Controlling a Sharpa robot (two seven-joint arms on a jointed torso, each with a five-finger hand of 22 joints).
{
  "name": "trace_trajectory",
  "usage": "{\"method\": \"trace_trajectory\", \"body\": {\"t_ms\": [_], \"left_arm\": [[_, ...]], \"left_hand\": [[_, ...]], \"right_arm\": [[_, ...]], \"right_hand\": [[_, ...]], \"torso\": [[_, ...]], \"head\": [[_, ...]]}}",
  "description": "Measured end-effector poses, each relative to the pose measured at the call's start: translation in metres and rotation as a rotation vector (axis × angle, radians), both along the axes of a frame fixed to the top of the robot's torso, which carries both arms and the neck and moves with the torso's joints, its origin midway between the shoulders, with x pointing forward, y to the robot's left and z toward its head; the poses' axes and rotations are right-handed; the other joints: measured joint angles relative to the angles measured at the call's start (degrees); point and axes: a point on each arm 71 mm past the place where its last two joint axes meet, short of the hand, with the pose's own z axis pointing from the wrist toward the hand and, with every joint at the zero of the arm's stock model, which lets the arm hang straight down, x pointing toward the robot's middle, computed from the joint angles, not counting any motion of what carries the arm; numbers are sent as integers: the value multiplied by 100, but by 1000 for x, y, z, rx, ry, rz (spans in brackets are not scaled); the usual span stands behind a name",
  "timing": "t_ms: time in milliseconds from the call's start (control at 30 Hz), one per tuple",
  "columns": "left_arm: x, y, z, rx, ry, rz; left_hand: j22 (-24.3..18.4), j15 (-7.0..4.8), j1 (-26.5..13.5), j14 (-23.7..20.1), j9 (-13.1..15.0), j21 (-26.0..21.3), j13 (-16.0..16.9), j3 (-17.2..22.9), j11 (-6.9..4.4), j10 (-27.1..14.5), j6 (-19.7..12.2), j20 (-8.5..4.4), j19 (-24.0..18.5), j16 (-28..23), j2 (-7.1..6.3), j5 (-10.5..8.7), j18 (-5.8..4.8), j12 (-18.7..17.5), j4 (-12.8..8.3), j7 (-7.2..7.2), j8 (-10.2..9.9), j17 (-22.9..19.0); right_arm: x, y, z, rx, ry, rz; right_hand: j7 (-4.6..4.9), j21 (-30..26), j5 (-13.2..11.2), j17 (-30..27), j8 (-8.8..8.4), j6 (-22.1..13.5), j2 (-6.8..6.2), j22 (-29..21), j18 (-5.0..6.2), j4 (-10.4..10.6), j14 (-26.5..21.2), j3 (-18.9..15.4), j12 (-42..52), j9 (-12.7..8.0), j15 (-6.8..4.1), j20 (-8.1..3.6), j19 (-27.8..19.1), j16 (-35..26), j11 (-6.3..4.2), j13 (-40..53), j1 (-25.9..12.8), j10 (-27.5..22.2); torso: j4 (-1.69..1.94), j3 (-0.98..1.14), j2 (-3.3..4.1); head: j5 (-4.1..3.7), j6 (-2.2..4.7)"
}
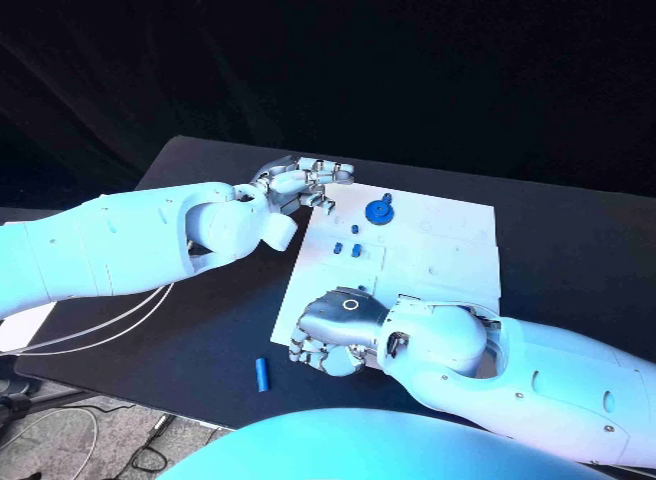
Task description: Assemble the parts on the task board
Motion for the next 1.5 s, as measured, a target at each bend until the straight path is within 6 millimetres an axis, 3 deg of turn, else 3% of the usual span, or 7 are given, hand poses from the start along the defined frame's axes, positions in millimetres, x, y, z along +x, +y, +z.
{"method": "trace_trajectory", "body": {"t_ms": [200, 333, 433, 500, 800, 1000, 1500], "left_arm": [[0, 0, 0, 0, 0, 0], [0, 0, 0, 0, 0, 1], [1, 1, -1, 2, 0, 4], [2, 1, -1, 3, -1, 6], [4, -2, -2, 3, -1, 5], [4, -2, -2, 2, -1, 4], [4, -3, -2, 3, -1, 4]], "left_hand": [[0, 0, 0, 0, 0, 0, 0, 0, 0, 0, 0, 0, 0, 0, 0, 0, 1, 0, 0, 0, 0, 0], [0, 0, 0, 0, 0, 0, 0, 0, 0, 0, 0, 0, 0, 0, 0, 0, 0, 0, 0, 0, 0, 0], [0, 0, 0, 0, 0, 0, 0, 0, 0, 0, 0, 0, 0, 0, 0, 0, -1, 0, 0, 0, 0, 1], [0, 0, 0, 0, 0, 0, 0, 0, 0, 0, 0, 0, 0, 0, 0, 0, 0, 0, 0, 0, 0, 1], [0, 2, 2, -2, 0, 0, 0, 0, 0, 0, 0, 0, 0, 0, 1, 0, 0, 0, 0, 0, 0, 1], [1, 19, 22, -19, 0, 0, 0, 0, 0, 0, 0, 0, 0, 0, 22, 0, 0, 0, 0, 0, 0, 1], [1, 19, 22, -19, 0, 0, 0, 0, 0, 0, 0, 0, 0, 0, 22, 0, 0, 0, 0, 0, 0, 1]], "right_arm": [[1, 2, 0, 8, 12, -3], [3, 6, -2, -1, 19, 1], [4, 12, -5, -15, 22, 10], [5, 18, -6, -25, 24, 19], [2, 37, -15, -74, 25, 65], [-1, 44, -19, -97, 18, 89], [-12, 61, -21, -78, 2, 131]], "right_hand": [[31, 0, 0, -1, -14, -60, -86, 0, 0, -5, 0, -5, 1, 25, 1, 22, -22, 0, 0, 3, 37, 0], [73, 0, 62, -1, -306, -450, -302, 0, 0, -111, 0, -62, 99, -75, 0, 64, -23, 0, -50, 8, -18, -50], [52, 0, 95, -1, -455, -638, -377, -1, 0, -152, -1, -73, 216, -126, -2, 64, -23, 0, -63, 372, -65, -63], [-6, 0, 95, -1, -506, -740, -469, -1, 0, -176, -2, -80, 310, -157, -5, 64, -23, -1, -197, 1019, -19, 11], [-190, 0, 95, -2, -506, -1223, -512, 5, 0, -256, -21, -114, 246, -266, -108, 8, -32, 25, -314, 1098, -63, 55], [-198, 0, 95, -2, -506, -1280, -512, 7, 0, -279, -21, -119, 246, -266, -108, 8, -32, 25, -314, 1117, -62, 55], [-198, 23, 95, -3, -506, -1279, -512, 37, 0, -285, -1, -112, 270, -266, -128, -12, -12, 23, -354, 1187, -63, 95]], "torso": [[-2, -4, -1], [-3, -9, -5], [1, -10, -6], [4, -12, -6], [32, -15, -2], [42, -29, 0], [43, -23, 3]], "head": [[5, 0], [19, 0], [34, 0], [53, 0], [190, 0], [250, 0], [336, 0]]}}
